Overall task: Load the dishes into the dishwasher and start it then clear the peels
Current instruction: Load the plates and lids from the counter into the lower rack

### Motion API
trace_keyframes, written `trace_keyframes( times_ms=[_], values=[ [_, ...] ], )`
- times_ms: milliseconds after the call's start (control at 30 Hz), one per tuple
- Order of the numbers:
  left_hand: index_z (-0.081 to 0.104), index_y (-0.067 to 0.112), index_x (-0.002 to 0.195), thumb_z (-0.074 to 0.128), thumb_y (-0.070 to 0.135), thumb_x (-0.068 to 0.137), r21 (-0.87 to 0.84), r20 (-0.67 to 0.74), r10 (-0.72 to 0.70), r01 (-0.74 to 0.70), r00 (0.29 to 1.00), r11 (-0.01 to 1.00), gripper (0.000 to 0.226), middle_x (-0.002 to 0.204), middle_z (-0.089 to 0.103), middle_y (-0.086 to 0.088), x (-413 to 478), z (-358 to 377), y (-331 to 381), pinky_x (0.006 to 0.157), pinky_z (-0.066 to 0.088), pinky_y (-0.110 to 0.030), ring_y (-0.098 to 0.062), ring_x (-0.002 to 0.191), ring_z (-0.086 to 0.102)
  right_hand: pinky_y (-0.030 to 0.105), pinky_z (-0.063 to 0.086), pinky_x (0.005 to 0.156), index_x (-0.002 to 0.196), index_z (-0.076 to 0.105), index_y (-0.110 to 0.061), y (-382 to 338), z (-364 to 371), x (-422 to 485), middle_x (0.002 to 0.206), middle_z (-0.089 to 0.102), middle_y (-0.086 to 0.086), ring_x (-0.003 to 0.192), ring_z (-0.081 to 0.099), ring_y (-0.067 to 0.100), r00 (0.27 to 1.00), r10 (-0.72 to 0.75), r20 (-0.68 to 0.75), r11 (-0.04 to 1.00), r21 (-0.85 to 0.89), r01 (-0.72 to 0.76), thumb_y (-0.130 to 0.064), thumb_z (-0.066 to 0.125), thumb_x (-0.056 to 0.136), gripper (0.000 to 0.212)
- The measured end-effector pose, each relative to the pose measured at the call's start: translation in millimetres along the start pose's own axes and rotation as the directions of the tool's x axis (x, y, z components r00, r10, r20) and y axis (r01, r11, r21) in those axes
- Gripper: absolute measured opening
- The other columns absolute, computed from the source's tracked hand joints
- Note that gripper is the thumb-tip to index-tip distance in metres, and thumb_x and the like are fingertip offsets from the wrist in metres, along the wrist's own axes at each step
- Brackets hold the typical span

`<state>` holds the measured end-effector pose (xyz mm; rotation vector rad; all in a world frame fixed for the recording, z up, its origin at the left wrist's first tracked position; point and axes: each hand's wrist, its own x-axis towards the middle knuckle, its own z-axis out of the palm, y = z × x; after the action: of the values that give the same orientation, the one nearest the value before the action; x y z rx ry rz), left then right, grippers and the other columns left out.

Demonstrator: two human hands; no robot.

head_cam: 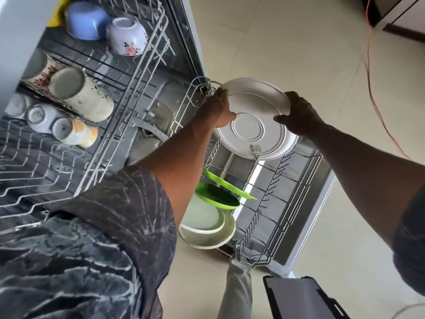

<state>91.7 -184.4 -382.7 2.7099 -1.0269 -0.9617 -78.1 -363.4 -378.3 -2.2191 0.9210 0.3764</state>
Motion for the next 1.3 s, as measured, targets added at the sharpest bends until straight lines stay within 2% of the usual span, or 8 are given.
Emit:
trace_keyframes(
  times_ms=[267, 467, 600, 767, 900, 1067, 1167, 1300],
  values=[
    [0.025, 0.005, 0.155, 0.059, 0.045, 0.096, -0.008, 0.035, 0.015, -0.015, 0.999, 1.000, 0.079, 0.163, 0.025, -0.015, -85, 23, 1, 0.115, 0.035, -0.045, -0.033, 0.146, 0.032, 0.056, 0.041, 0.103, 0.151, 0.031, -0.008, -5, 12, -82, 0.156, 0.027, 0.023, 0.131, 0.040, 0.048, 0.984, 0.065, -0.166, 0.981, -0.168, -0.093, -0.027, 0.073, 0.087, 0.079],
    [0.042, 0.004, 0.143, 0.056, 0.053, 0.095, -0.036, -0.049, -0.054, 0.053, 0.997, 0.998, 0.070, 0.144, 0.048, -0.020, -215, 35, 8, 0.106, 0.043, -0.044, -0.034, 0.131, 0.047, 0.051, 0.031, 0.113, 0.144, 0.048, -0.015, -32, 20, -199, 0.158, 0.034, 0.013, 0.143, 0.032, 0.036, 0.997, -0.069, 0.035, 0.951, -0.299, 0.077, -0.036, 0.064, 0.093, 0.058],
    [0.057, 0.000, 0.131, 0.042, 0.058, 0.093, -0.030, -0.162, -0.090, 0.086, 0.983, 0.996, 0.071, 0.131, 0.060, -0.024, -305, 21, 8, 0.098, 0.052, -0.044, -0.038, 0.119, 0.060, 0.052, 0.034, 0.111, 0.136, 0.058, -0.014, -71, 14, -267, 0.152, 0.046, 0.014, 0.140, 0.040, 0.036, 0.984, -0.169, 0.061, 0.929, -0.324, 0.179, -0.042, 0.057, 0.093, 0.052],
    [0.056, 0.006, 0.135, 0.059, 0.054, 0.088, 0.012, -0.307, -0.146, 0.157, 0.940, 0.988, 0.067, 0.140, 0.057, -0.020, -407, -18, 4, 0.101, 0.049, -0.048, -0.036, 0.127, 0.056, 0.057, 0.041, 0.102, 0.124, 0.066, -0.010, -132, -6, -326, 0.139, 0.057, 0.019, 0.130, 0.052, 0.043, 0.945, -0.318, 0.080, 0.895, -0.305, 0.327, -0.046, 0.052, 0.087, 0.053],
    [0.050, 0.011, 0.141, 0.061, 0.055, 0.087, -0.026, -0.453, -0.219, 0.233, 0.864, 0.972, 0.070, 0.150, 0.049, -0.011, -488, -50, 7, 0.114, 0.036, -0.047, -0.029, 0.142, 0.041, 0.051, 0.027, 0.115, 0.140, 0.053, -0.019, -185, -27, -368, 0.155, 0.042, 0.009, 0.145, 0.034, 0.033, 0.888, -0.447, 0.110, 0.807, -0.377, 0.453, -0.051, 0.047, 0.097, 0.054],
    [0.044, 0.012, 0.145, 0.050, 0.057, 0.092, -0.121, -0.600, -0.357, 0.360, 0.716, 0.925, 0.070, 0.155, 0.043, -0.010, -592, -49, 11, 0.118, 0.032, -0.048, -0.028, 0.147, 0.035, 0.051, 0.024, 0.118, 0.143, 0.052, -0.017, -233, -33, -420, 0.155, 0.043, 0.012, 0.146, 0.033, 0.032, 0.786, -0.605, 0.129, 0.704, -0.375, 0.604, -0.053, 0.040, 0.095, 0.061],
    [0.047, 0.010, 0.145, 0.051, 0.055, 0.093, -0.206, -0.592, -0.492, 0.470, 0.638, 0.858, 0.069, 0.157, 0.040, -0.011, -653, -39, 11, 0.118, 0.031, -0.050, -0.028, 0.149, 0.031, 0.052, 0.025, 0.118, 0.143, 0.053, -0.018, -256, -23, -453, 0.154, 0.043, 0.013, 0.146, 0.034, 0.034, 0.705, -0.688, 0.175, 0.617, -0.372, 0.694, -0.059, 0.040, 0.093, 0.065],
    [0.055, 0.010, 0.139, 0.039, 0.061, 0.088, -0.328, -0.533, -0.659, 0.588, 0.531, 0.739, 0.074, 0.153, 0.046, -0.011, -725, -24, 1, 0.115, 0.037, -0.050, -0.029, 0.145, 0.040, 0.054, 0.028, 0.116, 0.141, 0.054, -0.017, -292, -4, -500, 0.151, 0.046, 0.015, 0.142, 0.038, 0.036, 0.594, -0.765, 0.249, 0.485, -0.384, 0.786, -0.046, 0.060, 0.093, 0.056]
  ],
)
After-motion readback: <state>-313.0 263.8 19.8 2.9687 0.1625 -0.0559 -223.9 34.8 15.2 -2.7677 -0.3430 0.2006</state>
